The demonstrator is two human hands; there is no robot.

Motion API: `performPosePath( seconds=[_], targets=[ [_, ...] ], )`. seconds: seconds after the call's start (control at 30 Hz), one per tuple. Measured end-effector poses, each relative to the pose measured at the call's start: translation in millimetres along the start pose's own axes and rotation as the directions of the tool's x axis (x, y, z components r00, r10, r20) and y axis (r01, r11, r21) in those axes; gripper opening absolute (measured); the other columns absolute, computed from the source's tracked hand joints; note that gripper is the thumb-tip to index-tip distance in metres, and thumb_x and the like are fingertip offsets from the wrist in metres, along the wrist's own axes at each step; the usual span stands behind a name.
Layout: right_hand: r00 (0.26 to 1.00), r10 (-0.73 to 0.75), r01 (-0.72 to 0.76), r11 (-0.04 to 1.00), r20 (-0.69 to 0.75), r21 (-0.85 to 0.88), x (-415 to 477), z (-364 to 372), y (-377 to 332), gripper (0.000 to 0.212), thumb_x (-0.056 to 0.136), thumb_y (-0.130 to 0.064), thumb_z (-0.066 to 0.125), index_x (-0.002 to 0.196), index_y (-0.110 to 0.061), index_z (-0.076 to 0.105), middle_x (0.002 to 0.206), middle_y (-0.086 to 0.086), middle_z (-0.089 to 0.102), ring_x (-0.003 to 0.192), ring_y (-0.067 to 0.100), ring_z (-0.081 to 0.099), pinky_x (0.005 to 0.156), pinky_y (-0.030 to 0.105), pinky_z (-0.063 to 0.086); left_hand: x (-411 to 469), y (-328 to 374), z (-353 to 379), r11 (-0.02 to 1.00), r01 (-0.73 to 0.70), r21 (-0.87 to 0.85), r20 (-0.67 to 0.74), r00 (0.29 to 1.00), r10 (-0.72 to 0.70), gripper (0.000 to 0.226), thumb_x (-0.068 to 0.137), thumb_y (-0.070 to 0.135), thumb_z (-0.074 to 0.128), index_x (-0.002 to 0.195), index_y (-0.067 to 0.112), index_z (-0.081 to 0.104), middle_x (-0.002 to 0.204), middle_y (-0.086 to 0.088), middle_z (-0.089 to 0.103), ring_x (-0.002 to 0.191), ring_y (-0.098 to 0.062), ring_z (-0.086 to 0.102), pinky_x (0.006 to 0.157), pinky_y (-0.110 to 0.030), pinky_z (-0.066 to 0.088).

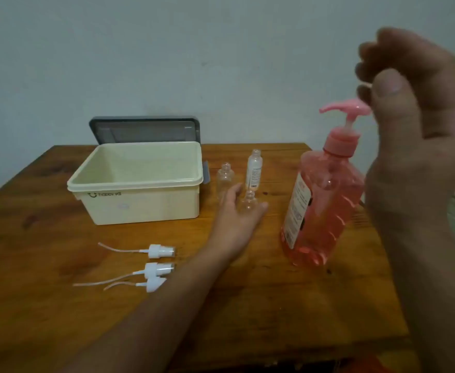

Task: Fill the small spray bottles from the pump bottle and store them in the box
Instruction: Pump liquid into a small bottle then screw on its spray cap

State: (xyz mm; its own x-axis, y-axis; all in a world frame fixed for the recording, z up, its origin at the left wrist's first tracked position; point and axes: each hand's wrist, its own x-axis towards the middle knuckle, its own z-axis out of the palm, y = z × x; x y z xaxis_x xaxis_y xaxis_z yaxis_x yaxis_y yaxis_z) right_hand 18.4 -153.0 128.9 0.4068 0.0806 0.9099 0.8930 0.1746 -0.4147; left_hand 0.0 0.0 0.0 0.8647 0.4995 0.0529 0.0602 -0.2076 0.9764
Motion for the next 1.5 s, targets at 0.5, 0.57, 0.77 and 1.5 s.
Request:
performPosePath(
  seconds=[0.5, 0.57, 0.77, 1.5],
  targets=[
    [0.619, 0.774, -0.773, 0.63, 0.133, -0.071, 29, -22, 48, 0.075, 0.09, -0.074, 0.029, 0.095, -0.015, 0.075, 0.094, 0.003, 0.078, 0.095, 0.018, 0.073, 0.086, 0.037, 0.054, 16, -5, 16, 0.981, 0.01, 0.192, -0.036, 0.999, -0.003, 0.061, 0.089, 0.025, 0.065, 0.141, 0.035, 0.034, 0.142, 0.006, 0.044, 0.123, -0.015, 0.05, 0.099, -0.037, 0.048],
    [0.56, 0.802, -0.82, 0.573, 0.211, -0.001, 28, -19, 47, 0.077, 0.089, -0.074, 0.032, 0.091, -0.009, 0.072, 0.09, 0.01, 0.077, 0.092, 0.022, 0.074, 0.079, 0.038, 0.057, 17, -5, 17, 0.978, 0.024, 0.208, -0.058, 0.998, -0.012, 0.06, 0.089, 0.022, 0.066, 0.14, 0.032, 0.037, 0.14, 0.006, 0.047, 0.121, -0.015, 0.052, 0.099, -0.039, 0.049],
    [0.468, 0.829, -0.877, 0.478, 0.307, 0.045, 26, -20, 47, 0.081, 0.081, -0.08, 0.036, 0.083, -0.007, 0.071, 0.089, 0.02, 0.075, 0.081, 0.032, 0.072, 0.08, 0.043, 0.058, 18, -5, 17, 0.975, 0.05, 0.216, -0.108, 0.994, -0.027, 0.045, 0.09, 0.017, 0.065, 0.129, 0.027, 0.046, 0.124, 0.006, 0.059, 0.103, -0.007, 0.054, 0.084, -0.024, 0.046],
    [0.514, 0.815, -0.858, 0.497, 0.268, 0.133, 23, -11, 37, 0.066, 0.09, -0.071, 0.035, 0.063, -0.02, 0.067, 0.056, 0.007, 0.056, 0.046, 0.018, 0.059, 0.049, 0.023, 0.05, -20, 91, 9, 0.922, -0.355, -0.154, -0.022, 0.934, 0.356, 0.049, 0.077, 0.033, 0.078, 0.118, 0.029, 0.05, 0.111, 0.011, 0.061, 0.1, -0.002, 0.06, 0.077, -0.011, 0.052]
  ],
)
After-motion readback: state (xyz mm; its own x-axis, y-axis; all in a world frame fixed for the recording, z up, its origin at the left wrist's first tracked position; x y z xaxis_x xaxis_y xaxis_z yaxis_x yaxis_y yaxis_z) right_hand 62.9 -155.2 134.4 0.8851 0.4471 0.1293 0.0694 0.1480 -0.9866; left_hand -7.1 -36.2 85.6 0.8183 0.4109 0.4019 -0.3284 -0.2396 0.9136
